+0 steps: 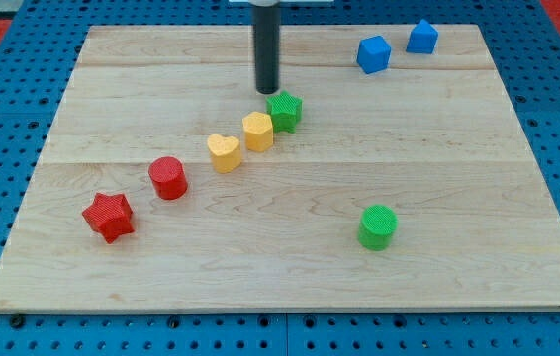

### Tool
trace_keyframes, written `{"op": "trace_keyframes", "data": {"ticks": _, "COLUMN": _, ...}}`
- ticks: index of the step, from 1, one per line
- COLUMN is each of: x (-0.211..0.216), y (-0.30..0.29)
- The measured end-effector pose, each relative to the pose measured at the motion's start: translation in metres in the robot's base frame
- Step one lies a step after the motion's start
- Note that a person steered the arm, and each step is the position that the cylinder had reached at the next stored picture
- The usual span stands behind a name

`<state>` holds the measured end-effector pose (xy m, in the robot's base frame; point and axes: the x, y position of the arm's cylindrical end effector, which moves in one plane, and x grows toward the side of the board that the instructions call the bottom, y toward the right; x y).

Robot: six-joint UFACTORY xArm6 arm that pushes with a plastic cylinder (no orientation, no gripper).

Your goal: Push the green star towards right

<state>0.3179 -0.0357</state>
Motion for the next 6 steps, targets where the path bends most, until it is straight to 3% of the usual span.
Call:
{"op": "trace_keyframes", "data": {"ticks": 3, "x": 0.033, "y": 0.012}}
{"op": "trace_keyframes", "data": {"ticks": 6, "x": 0.06, "y": 0.062}}
